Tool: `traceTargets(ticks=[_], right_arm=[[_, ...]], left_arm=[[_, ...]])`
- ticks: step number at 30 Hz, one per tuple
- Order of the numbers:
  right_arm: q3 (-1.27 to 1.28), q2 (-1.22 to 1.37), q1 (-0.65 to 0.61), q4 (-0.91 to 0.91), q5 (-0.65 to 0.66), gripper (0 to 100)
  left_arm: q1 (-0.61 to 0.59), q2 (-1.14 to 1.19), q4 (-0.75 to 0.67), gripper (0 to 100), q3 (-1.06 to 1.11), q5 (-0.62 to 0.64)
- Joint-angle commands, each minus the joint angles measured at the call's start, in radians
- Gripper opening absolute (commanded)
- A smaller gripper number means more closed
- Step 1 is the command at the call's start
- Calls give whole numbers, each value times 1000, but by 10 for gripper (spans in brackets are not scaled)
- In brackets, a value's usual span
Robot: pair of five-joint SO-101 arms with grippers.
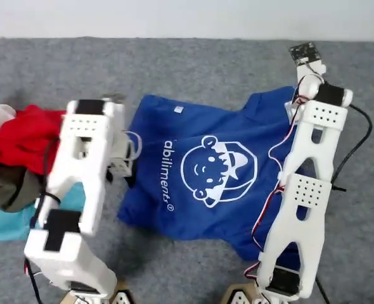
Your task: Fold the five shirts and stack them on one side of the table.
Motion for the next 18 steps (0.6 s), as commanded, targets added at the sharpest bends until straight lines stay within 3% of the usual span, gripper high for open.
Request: traceTargets(ticks=[1,5,9,18], right_arm=[[-55,-122,-12,131,66,185],[-54,-199,44,128,83,186],[71,-305,74,130,189,186],[948,-819,62,128,482,184]], left_arm=[[158,-201,35,163,61,-94],[215,-304,34,164,180,-130],[209,-299,34,164,312,-227],[183,-219,31,160,354,-318]])
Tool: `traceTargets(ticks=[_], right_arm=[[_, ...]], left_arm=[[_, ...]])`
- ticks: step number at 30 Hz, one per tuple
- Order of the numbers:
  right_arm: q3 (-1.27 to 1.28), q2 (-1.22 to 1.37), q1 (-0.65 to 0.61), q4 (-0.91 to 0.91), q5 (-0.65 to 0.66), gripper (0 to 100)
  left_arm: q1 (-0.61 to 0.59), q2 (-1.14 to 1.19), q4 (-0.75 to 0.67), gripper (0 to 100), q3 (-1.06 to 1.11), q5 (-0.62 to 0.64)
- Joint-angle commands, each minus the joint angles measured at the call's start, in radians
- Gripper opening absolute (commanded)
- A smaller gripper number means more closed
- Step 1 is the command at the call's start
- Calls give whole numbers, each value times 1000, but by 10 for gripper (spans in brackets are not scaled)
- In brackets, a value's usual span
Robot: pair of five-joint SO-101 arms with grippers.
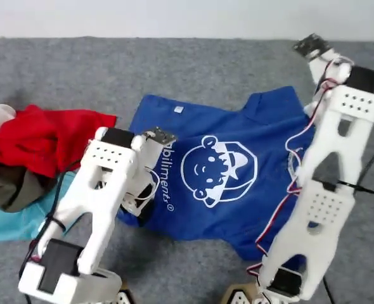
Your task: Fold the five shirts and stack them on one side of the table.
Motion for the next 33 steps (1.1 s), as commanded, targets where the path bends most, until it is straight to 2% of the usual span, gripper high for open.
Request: traceTargets(ticks=[1,8,11,16,26,30,33], right_arm=[[443,-320,-12,44,135,184],[1100,-797,-5,39,327,185],[1315,-967,-12,38,358,186],[1605,-1201,-10,38,382,186],[1932,-1514,-12,38,385,187],[2010,-1554,-10,-28,385,190],[2028,-1555,-8,-56,381,236]], left_arm=[[-5,32,31,160,1,-31],[-5,92,31,160,4,-31],[-5,109,32,160,7,-35],[-6,137,34,159,10,-110],[-6,170,34,159,8,-112],[-6,196,32,159,8,-109],[-6,242,29,159,2,-107]])
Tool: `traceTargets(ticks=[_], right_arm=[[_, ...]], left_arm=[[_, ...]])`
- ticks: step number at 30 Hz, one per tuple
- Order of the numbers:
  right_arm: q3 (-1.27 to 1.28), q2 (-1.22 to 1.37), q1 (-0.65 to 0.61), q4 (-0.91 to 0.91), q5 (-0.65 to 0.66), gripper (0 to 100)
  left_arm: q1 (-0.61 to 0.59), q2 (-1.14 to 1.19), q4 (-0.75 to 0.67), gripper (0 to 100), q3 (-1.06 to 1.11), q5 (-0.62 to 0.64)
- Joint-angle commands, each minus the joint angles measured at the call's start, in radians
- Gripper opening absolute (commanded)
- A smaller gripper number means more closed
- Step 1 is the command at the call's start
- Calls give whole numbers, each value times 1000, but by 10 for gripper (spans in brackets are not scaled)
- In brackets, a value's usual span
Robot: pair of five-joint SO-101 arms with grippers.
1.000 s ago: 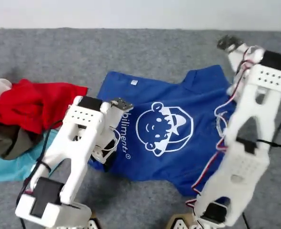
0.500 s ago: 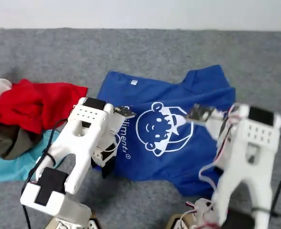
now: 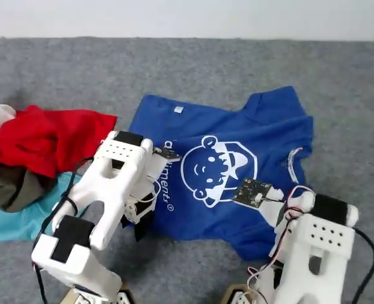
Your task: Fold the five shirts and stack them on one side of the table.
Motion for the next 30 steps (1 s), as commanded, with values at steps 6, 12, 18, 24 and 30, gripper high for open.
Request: traceTargets(ticks=[6,12,18,24,30], right_arm=[[43,-16,31,-2,8,240],[44,-16,54,-25,12,240],[44,-16,61,-42,12,240],[44,-16,59,-42,12,239],[44,-16,59,-42,12,239]], left_arm=[[-6,180,29,159,-18,29],[-5,325,31,159,-133,124],[3,376,32,159,-220,137],[3,371,32,159,-225,137],[5,368,35,103,-205,126]])
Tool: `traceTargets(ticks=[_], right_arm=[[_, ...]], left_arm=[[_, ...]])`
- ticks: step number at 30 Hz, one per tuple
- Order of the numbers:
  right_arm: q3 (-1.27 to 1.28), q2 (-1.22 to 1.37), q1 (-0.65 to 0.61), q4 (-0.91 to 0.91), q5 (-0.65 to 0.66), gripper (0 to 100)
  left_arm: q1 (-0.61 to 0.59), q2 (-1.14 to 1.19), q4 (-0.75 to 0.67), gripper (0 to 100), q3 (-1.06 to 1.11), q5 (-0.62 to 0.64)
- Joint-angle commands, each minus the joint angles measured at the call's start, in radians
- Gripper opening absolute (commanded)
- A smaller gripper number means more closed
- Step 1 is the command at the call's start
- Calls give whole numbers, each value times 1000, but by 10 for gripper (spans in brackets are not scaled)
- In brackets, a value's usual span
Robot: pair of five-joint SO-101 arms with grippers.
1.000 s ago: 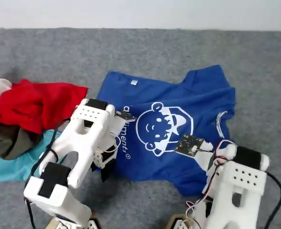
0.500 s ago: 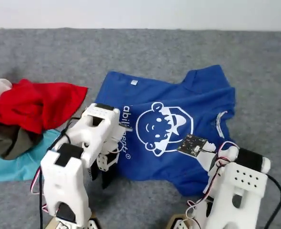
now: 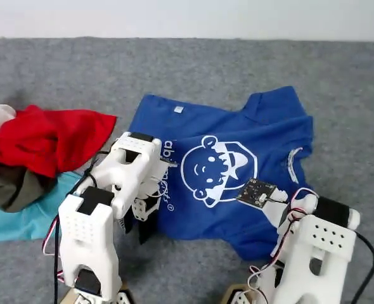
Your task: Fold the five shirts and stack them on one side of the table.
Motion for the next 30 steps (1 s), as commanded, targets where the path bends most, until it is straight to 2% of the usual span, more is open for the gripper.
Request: traceTargets(ticks=[1,5,8,13,18,20,26,30], right_arm=[[8,-4,10,1,9,239],[8,-4,7,1,9,240],[8,-4,7,1,9,240],[8,-2,7,1,9,240],[8,-2,7,1,9,240],[8,-2,7,1,9,240],[8,-2,7,1,9,240],[8,-2,7,1,9,240]], left_arm=[[11,-15,35,84,-1,-31],[68,-15,35,39,16,-199],[126,-66,35,39,13,-203],[166,-364,35,46,18,-184],[147,-594,35,167,71,-210],[129,-615,34,204,124,-252],[87,-569,29,205,240,-443],[87,-506,-3,205,173,-494]])
